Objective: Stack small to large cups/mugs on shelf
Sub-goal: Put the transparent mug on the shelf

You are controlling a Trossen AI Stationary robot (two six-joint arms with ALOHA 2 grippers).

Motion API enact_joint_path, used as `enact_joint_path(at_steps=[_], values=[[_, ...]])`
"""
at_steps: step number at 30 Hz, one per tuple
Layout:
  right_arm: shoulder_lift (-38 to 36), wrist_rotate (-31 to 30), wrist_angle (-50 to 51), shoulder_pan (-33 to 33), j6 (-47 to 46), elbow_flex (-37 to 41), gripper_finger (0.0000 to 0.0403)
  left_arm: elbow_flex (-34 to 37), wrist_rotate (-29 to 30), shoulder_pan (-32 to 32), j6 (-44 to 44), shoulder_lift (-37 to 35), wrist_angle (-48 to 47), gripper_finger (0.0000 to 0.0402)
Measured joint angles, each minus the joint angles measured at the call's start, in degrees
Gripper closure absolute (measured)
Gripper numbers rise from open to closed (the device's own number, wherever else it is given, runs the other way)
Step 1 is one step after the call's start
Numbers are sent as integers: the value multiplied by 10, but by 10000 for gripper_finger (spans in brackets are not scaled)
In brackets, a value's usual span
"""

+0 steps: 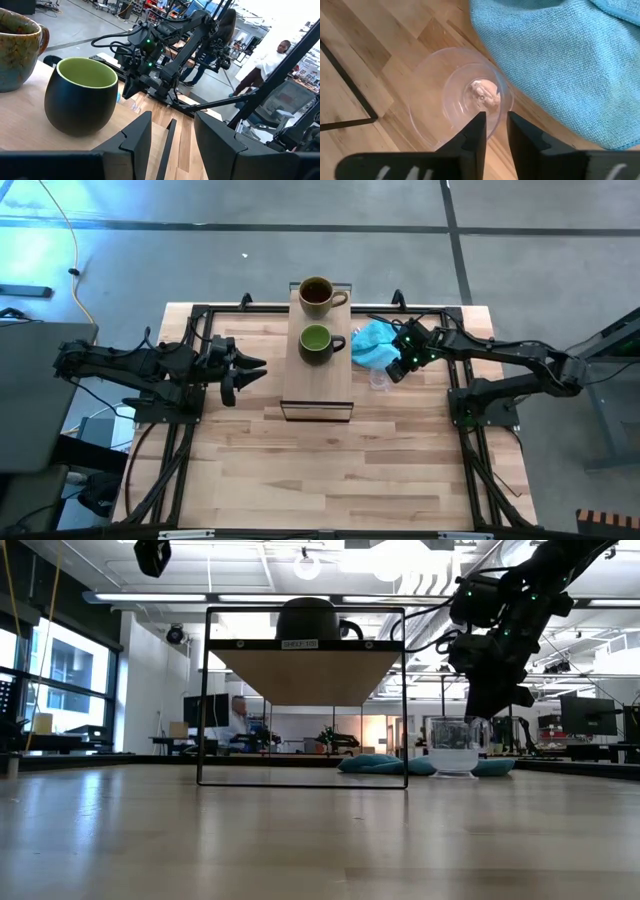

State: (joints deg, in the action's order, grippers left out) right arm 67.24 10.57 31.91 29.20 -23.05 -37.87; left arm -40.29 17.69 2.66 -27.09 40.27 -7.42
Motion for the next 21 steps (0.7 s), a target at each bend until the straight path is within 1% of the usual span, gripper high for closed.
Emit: enact_joint_path(at_steps=[10,21], values=[[0,0,0,0,24,0,398,0,0,0,-1,0,0,263],[0,5,0,0,94,0,402,0,0,0,-1,0,0,263]])
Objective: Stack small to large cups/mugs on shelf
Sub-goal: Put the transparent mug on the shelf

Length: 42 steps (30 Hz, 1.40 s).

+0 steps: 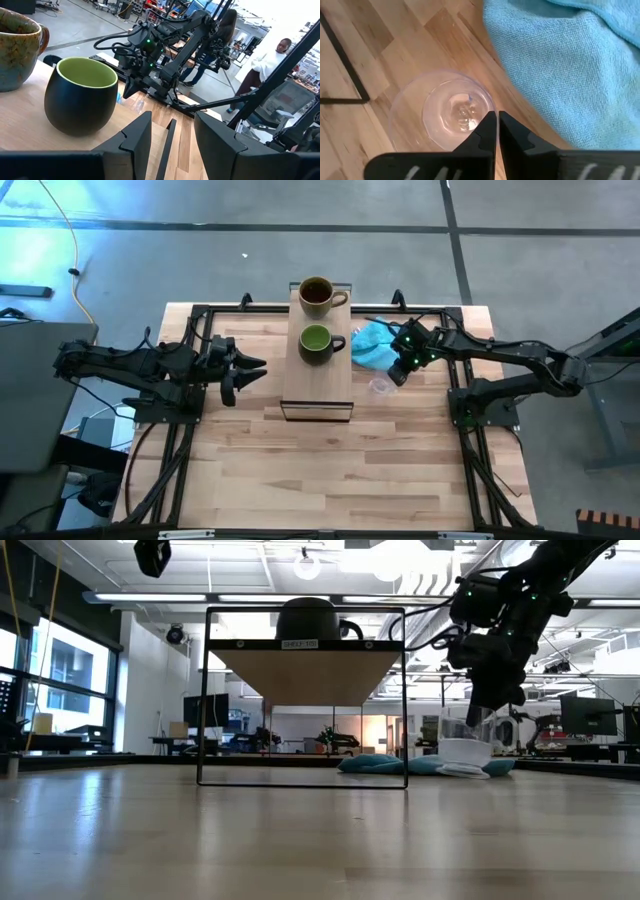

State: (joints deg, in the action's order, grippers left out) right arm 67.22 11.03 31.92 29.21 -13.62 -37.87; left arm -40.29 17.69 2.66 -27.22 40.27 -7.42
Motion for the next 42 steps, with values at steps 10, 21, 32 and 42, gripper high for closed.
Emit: enact_joint_path(at_steps=[10,21,32,42], values=[[-3,30,-1,0,36,0,403,0,0,0,1,0,-3,263],[-50,36,0,-12,38,0,403,0,0,0,2,0,-16,263],[-70,18,31,-16,-11,0,403,0,0,0,1,0,-18,263],[-70,-11,76,-16,-83,0,403,0,0,0,0,0,-18,263]])
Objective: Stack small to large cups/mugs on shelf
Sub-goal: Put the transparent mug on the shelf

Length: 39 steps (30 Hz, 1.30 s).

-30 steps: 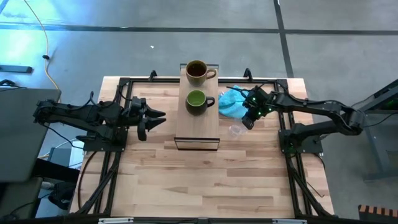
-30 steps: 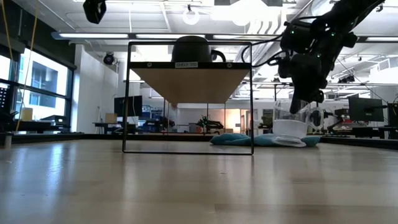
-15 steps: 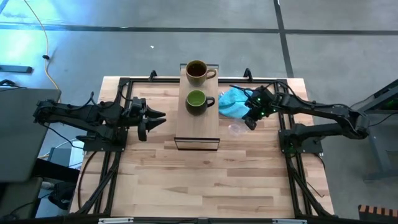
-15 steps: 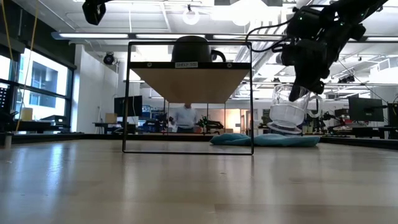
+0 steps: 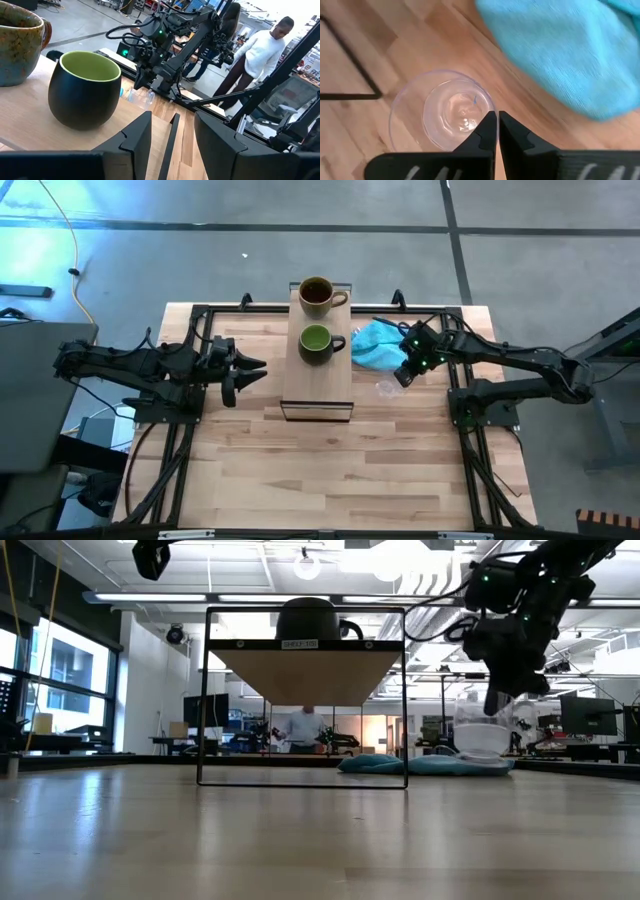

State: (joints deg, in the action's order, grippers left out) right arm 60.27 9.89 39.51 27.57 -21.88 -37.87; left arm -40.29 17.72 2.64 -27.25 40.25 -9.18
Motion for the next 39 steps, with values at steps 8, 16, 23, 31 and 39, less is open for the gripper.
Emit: enact_joint_path(at_steps=[8,16,23,31,39], values=[[0,-51,49,0,-68,0,403,0,0,0,-1,0,0,263],[0,-49,37,-6,-38,0,403,0,0,0,-1,0,0,263],[0,-48,29,-28,13,0,403,0,0,0,-1,0,0,263],[0,-32,30,-41,60,0,403,0,0,0,-2,0,0,263],[0,-20,31,-41,69,0,403,0,-4,0,-7,0,0,263]])
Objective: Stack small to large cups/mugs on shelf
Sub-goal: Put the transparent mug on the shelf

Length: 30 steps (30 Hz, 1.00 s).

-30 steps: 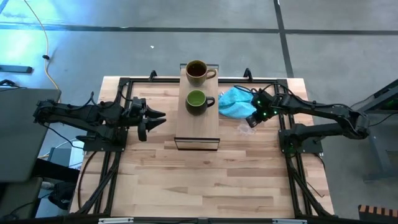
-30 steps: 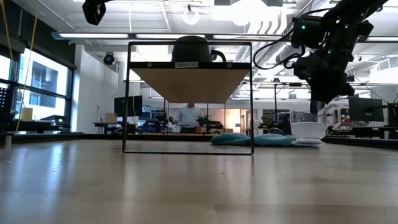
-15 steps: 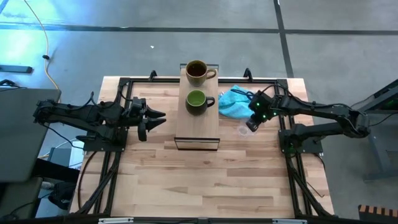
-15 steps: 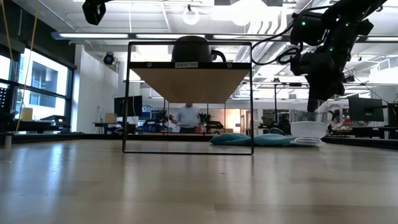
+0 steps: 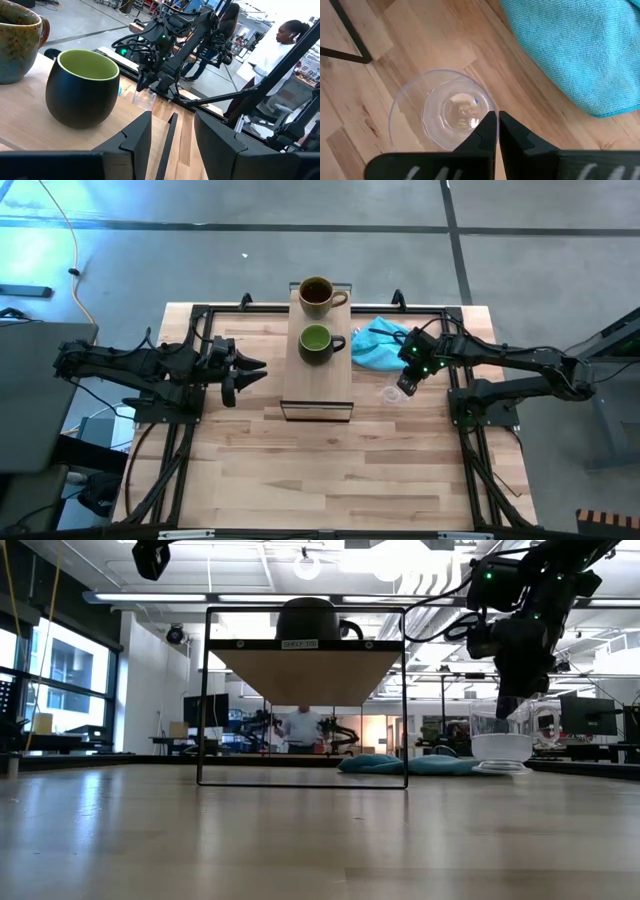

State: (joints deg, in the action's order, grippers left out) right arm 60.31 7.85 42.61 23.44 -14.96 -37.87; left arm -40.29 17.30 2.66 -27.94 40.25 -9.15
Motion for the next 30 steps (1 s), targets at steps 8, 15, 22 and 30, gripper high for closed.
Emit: enact_joint_path(at_steps=[8,15,22,30], values=[[0,19,1,0,7,0,403,0,-2,0,-1,0,0,263],[0,21,17,0,27,0,402,0,-11,0,-6,0,0,263],[0,19,17,-11,66,0,402,0,-13,0,-7,0,0,263],[0,20,17,-22,66,0,402,0,-12,0,-7,0,0,263]])
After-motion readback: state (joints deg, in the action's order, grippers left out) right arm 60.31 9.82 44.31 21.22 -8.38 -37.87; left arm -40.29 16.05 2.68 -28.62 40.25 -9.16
